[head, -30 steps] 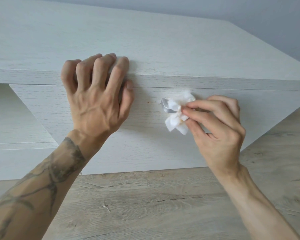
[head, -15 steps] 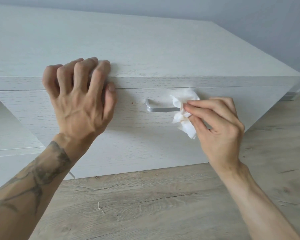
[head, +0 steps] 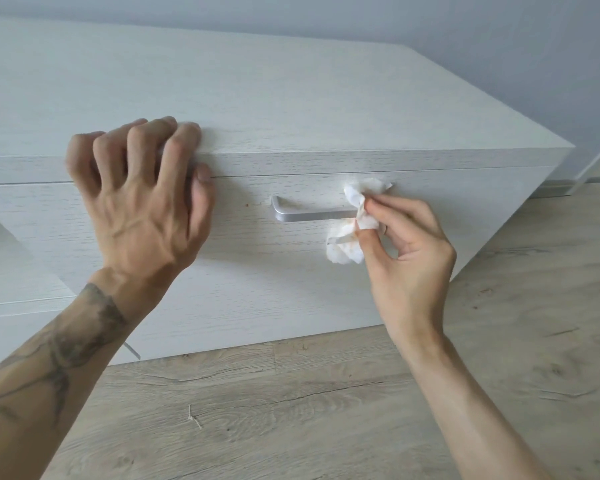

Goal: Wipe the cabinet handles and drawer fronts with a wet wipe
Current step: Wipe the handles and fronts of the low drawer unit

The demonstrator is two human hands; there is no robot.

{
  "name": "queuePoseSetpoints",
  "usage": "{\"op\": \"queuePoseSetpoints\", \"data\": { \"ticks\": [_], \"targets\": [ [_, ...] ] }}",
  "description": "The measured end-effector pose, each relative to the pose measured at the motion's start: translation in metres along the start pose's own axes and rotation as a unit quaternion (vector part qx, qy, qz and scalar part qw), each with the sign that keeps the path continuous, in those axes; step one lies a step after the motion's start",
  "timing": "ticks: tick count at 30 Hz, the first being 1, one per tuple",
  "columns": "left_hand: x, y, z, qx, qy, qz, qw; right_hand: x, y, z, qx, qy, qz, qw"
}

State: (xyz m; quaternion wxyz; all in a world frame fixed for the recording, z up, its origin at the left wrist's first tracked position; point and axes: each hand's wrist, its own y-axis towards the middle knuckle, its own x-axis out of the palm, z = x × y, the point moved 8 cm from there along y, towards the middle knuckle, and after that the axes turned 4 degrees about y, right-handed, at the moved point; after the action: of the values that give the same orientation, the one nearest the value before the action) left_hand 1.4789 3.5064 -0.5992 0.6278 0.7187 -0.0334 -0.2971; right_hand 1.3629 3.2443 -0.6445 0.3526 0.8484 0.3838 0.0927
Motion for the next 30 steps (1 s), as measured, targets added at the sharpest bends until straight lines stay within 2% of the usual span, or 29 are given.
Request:
{"op": "queuePoseSetpoints", "data": {
  "ticks": [4,8,12,17,24,30],
  "targets": [
    [-0.001,0.0,0.0,0.001,0.001,0.007,1.0,-0.008,-0.002,-0.003,-0.013,0.015,0.0,1.0],
    [0.001,0.0,0.0,0.003,0.007,0.007,1.0,-0.002,-0.001,0.001,0.035,0.036,-0.001,0.999],
    [0.001,-0.001,-0.001,0.003,0.008,0.011,1.0,-0.003,-0.009,-0.019,-0.042,-0.021,-0.008,0.999],
    [0.002,0.0,-0.001,0.001,0.007,0.005,1.0,-0.007,-0.003,-0.017,-0.014,0.02,-0.026,0.999],
    [0.0,0.0,0.0,0.001,0.007,0.001,1.0,-0.011,0.014,-0.003,-0.02,-0.024,-0.063,0.998],
    [0.001,0.0,0.0,0.002,0.014,0.007,1.0,-0.013,0.009,-0.023,-0.14,-0.121,-0.047,0.982]
  ]
}}
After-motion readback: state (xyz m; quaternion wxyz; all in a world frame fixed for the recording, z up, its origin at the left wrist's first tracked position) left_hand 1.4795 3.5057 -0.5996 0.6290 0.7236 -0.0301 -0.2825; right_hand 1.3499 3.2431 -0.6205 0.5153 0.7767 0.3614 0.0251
